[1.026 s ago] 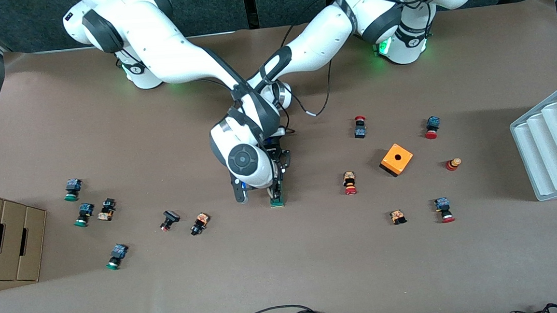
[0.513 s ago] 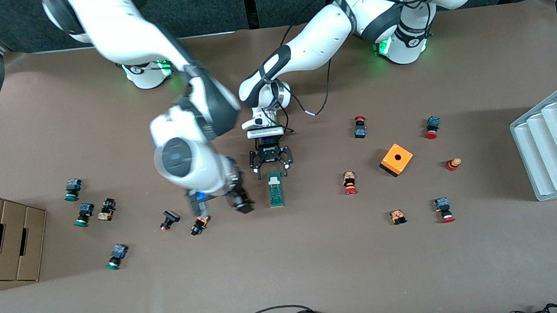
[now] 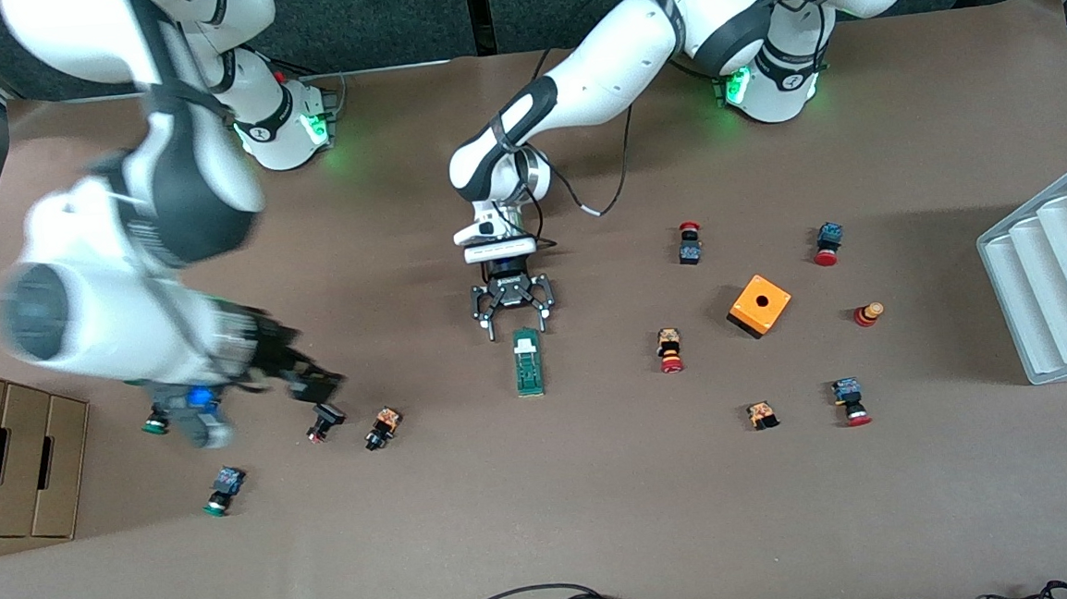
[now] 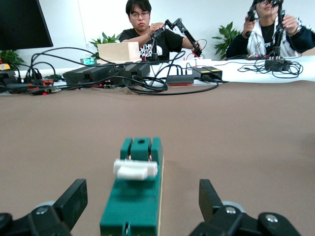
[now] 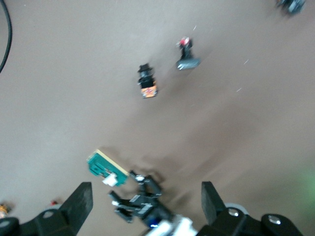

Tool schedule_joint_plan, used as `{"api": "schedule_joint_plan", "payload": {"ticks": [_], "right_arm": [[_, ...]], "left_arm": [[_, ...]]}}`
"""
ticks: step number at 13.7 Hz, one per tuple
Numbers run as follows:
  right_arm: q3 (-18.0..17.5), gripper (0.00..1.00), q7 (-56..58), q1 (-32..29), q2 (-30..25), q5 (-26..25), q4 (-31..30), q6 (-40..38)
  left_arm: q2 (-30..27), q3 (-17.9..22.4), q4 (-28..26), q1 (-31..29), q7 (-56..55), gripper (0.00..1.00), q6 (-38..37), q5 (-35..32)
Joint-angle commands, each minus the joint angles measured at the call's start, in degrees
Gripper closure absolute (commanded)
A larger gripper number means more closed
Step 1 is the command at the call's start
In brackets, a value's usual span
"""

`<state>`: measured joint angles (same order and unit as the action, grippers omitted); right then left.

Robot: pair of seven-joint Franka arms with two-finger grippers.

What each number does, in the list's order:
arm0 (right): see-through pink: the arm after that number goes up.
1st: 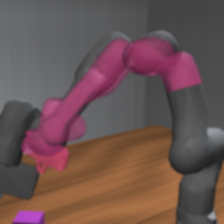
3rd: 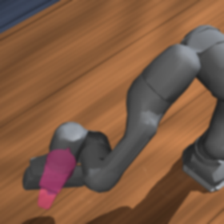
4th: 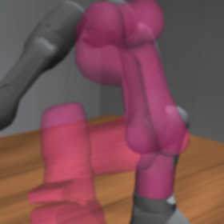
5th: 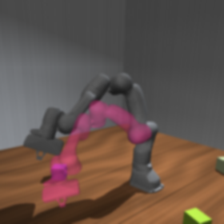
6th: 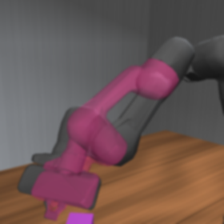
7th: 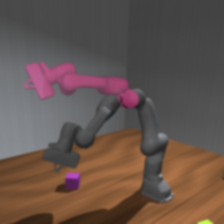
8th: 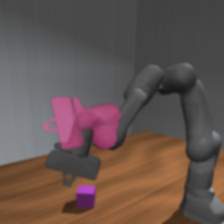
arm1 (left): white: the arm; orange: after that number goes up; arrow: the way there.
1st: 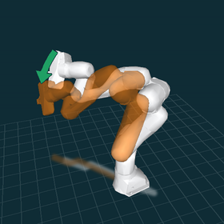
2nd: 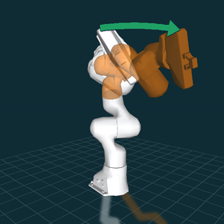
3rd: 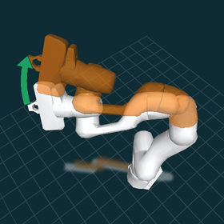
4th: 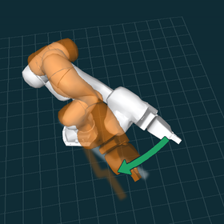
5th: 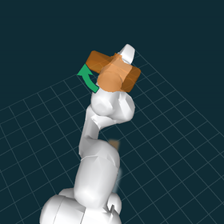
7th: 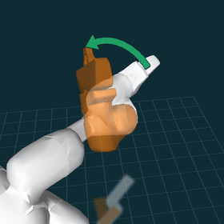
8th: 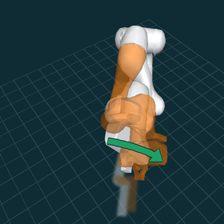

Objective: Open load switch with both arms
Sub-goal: 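Release the switch and raise the left gripper while the right gripper withdraws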

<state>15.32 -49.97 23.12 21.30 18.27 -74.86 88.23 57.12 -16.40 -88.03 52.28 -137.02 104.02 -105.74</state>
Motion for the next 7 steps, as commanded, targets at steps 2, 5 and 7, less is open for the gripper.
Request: {"api": "schedule_joint_plan", "payload": {"ticks": [2,5,7], "right_arm": [[-0.90,0.01,22.82,-7.99,-13.44,-4.18,-11.05,-3.42],[-0.91,0.01,39.99,-13.00,-23.82,-10.60,-21.00,-2.01],[-0.91,0.01,47.91,-14.33,-27.44,-15.61,-24.78,0.43]], "left_arm": [[-5.17,0.49,-1.79,0.45,3.51,0.00,2.50,3.43],[-7.98,0.40,-1.88,0.37,7.97,0.00,3.73,6.75],[-10.96,0.40,-1.88,0.37,13.42,0.00,4.62,11.49]]}}
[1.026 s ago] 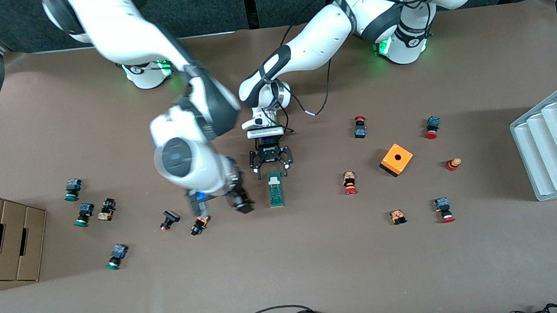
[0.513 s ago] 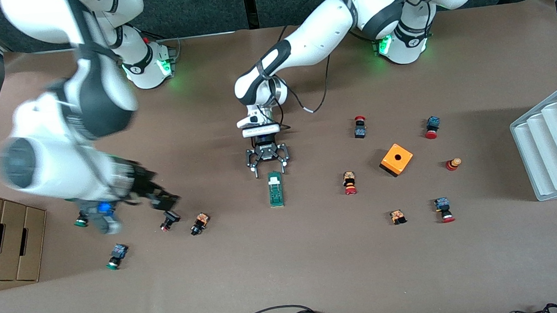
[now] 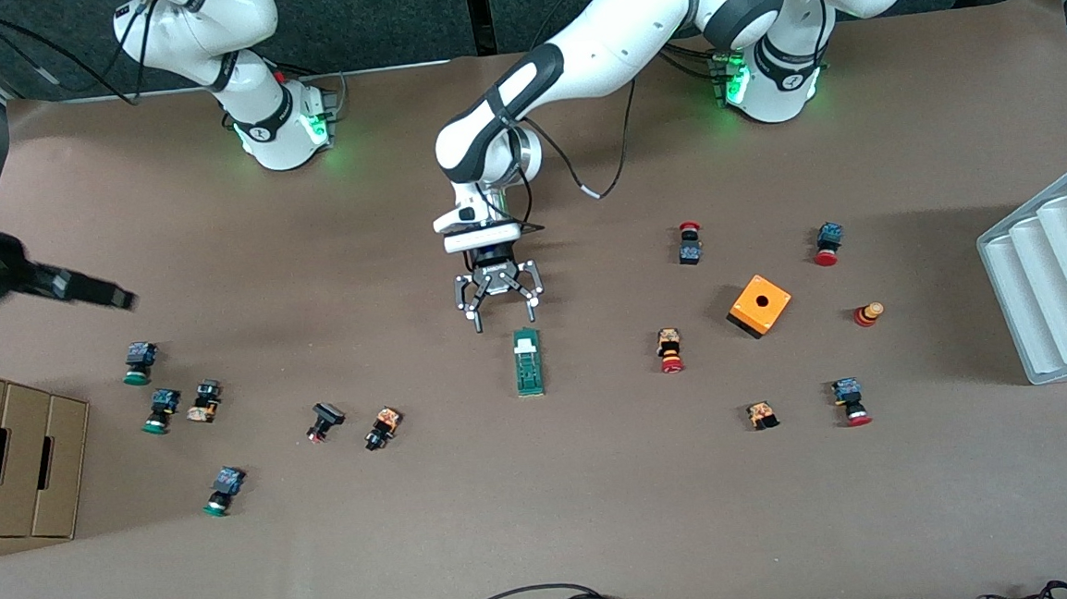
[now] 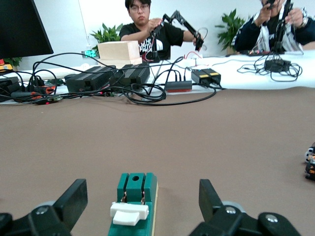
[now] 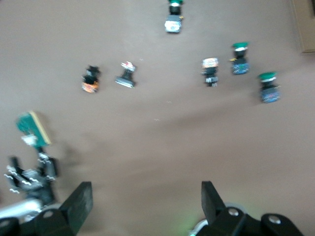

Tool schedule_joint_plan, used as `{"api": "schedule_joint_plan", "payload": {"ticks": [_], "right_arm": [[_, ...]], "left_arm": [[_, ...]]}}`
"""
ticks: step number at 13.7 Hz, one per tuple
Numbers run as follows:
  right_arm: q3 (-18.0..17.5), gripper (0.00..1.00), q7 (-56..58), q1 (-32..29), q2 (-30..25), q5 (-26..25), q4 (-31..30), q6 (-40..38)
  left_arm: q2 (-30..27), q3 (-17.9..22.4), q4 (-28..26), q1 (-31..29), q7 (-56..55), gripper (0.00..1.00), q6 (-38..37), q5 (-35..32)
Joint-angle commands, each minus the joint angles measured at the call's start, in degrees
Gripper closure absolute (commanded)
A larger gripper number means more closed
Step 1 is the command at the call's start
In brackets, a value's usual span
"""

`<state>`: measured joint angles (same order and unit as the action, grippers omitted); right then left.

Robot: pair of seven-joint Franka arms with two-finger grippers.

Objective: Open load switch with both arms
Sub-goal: 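Release the switch and raise the left gripper while the right gripper withdraws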

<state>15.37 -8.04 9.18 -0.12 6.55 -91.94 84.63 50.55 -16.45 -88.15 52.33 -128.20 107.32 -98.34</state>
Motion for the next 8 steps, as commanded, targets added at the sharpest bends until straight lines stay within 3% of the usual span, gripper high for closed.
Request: {"api": "schedule_joint_plan", "payload": {"ticks": [1,4,8], "right_arm": [[-0.87,0.01,8.45,-0.48,-6.73,-5.48,-9.39,6.23],[-0.87,0.01,9.44,-0.04,-5.77,-7.95,-9.23,7.91],[-0.78,0.01,9.01,-0.39,-3.58,-7.61,-6.25,7.66]], "left_arm": [[-5.79,0.46,-1.67,0.23,7.41,0.00,1.66,6.56],[-9.93,0.55,-1.32,-0.04,16.54,0.00,3.59,14.38],[-14.50,0.81,-0.97,-1.00,29.82,0.00,3.68,26.33]]}}
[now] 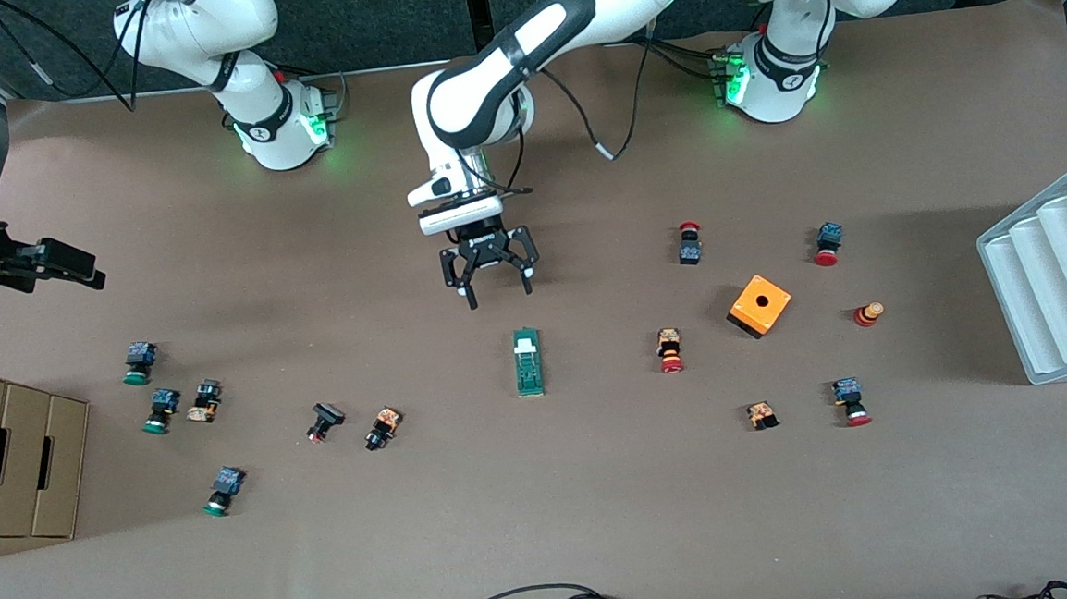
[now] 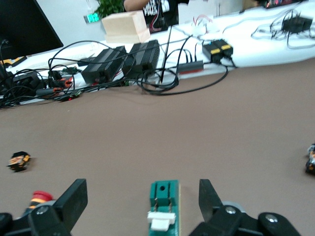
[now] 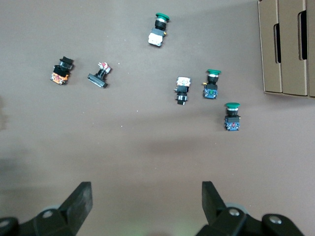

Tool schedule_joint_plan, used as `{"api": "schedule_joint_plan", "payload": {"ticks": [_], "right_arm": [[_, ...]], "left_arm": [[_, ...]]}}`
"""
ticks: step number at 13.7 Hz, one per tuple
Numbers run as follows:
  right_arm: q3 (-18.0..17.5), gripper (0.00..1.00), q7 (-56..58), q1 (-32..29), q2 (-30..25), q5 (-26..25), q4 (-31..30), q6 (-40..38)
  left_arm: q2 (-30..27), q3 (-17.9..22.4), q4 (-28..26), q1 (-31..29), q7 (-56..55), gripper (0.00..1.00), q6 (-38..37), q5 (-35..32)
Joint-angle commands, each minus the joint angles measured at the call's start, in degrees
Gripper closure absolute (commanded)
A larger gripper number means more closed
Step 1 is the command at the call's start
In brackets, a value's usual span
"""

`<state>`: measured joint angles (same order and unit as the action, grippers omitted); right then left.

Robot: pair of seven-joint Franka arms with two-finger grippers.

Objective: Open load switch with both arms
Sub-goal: 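Release the switch and raise the left gripper while the right gripper withdraws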

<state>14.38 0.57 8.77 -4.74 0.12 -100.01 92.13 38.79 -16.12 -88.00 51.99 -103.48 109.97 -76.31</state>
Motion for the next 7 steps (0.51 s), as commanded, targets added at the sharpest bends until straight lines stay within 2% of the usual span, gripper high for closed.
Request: {"api": "schedule_joint_plan", "payload": {"ticks": [1,5,7], "right_arm": [[0.30,0.01,0.49,-0.07,1.31,-1.17,2.88,-0.02],[0.39,0.01,-0.13,-0.07,1.49,-1.53,4.03,0.42],[0.48,0.01,-0.04,-0.07,1.49,-1.52,4.03,-0.03]], "left_arm": [[-4.06,0.48,-1.12,-1.36,7.83,0.00,1.03,6.07],[-8.80,0.30,-1.29,-4.78,16.62,0.00,0.59,13.81],[-11.53,0.21,-1.56,-6.45,25.56,0.00,0.07,17.40]]}}
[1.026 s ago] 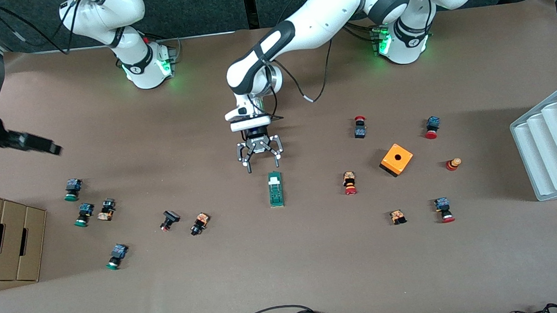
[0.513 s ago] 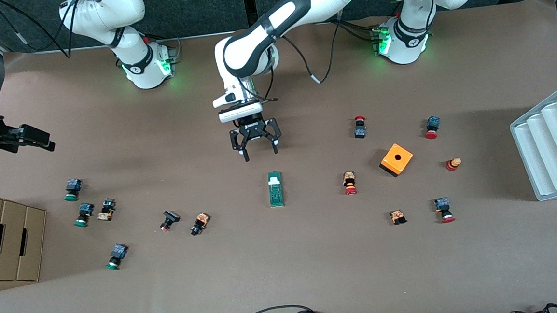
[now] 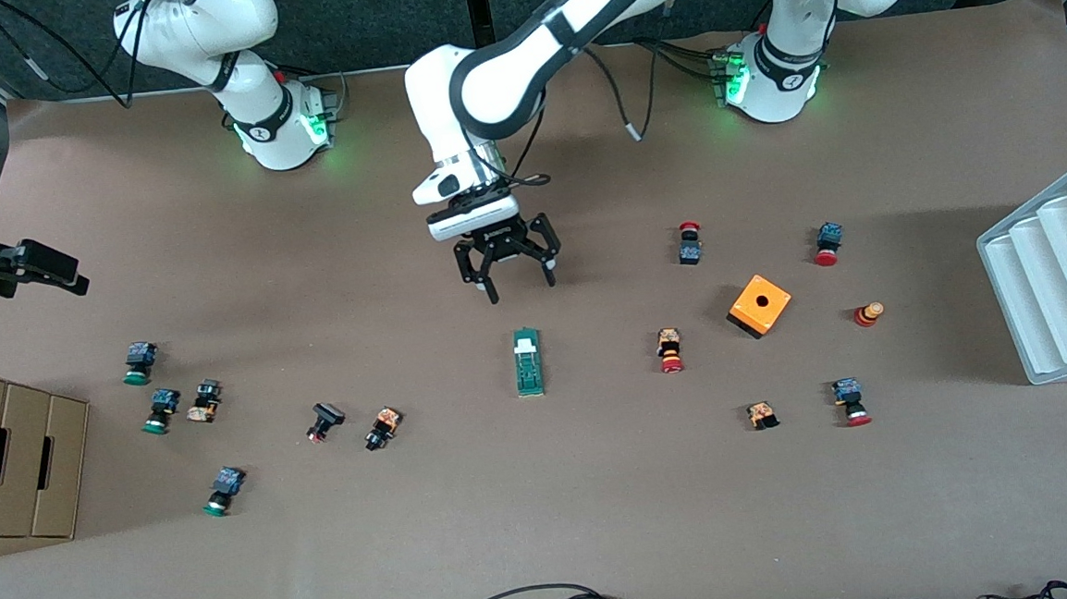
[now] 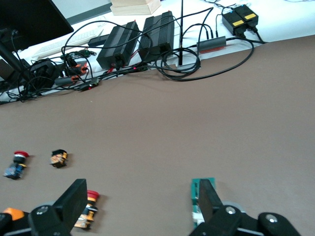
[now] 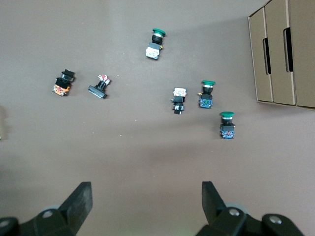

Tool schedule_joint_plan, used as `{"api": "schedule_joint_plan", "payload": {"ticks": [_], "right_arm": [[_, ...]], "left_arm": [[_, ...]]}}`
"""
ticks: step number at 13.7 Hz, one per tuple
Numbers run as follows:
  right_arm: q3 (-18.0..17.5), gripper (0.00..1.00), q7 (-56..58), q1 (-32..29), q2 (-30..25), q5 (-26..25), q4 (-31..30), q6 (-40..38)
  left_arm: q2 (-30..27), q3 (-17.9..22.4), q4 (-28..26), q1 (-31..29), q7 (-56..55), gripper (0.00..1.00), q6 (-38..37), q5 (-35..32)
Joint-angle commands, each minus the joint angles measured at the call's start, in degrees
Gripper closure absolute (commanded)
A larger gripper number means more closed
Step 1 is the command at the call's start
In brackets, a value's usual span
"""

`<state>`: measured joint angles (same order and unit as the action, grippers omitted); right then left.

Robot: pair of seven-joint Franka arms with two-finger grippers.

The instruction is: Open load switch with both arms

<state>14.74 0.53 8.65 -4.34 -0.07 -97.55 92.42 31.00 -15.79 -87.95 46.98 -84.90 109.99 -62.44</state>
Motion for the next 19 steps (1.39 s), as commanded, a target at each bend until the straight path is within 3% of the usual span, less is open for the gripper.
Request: {"api": "schedule_joint_plan", "payload": {"ticks": [1,11,16,19], "right_arm": [[0.11,0.01,0.00,0.14,1.00,-1.34,1.58,-0.22],[0.11,0.01,-0.09,0.14,1.00,-1.34,1.49,0.13],[0.11,0.01,-0.09,0.05,1.00,-1.34,1.49,0.04],[0.11,0.01,-0.09,0.14,1.00,-1.34,1.49,0.04]], "left_arm": [[-5.06,-0.12,-1.52,-2.59,10.60,0.00,-0.21,5.65],[-17.99,-0.56,-1.26,-17.69,40.48,0.00,0.22,22.96],[-21.86,0.32,2.17,-26.84,52.09,0.00,0.40,37.98],[-22.92,6.19,4.01,-28.00,53.44,0.00,0.31,47.64]]}}
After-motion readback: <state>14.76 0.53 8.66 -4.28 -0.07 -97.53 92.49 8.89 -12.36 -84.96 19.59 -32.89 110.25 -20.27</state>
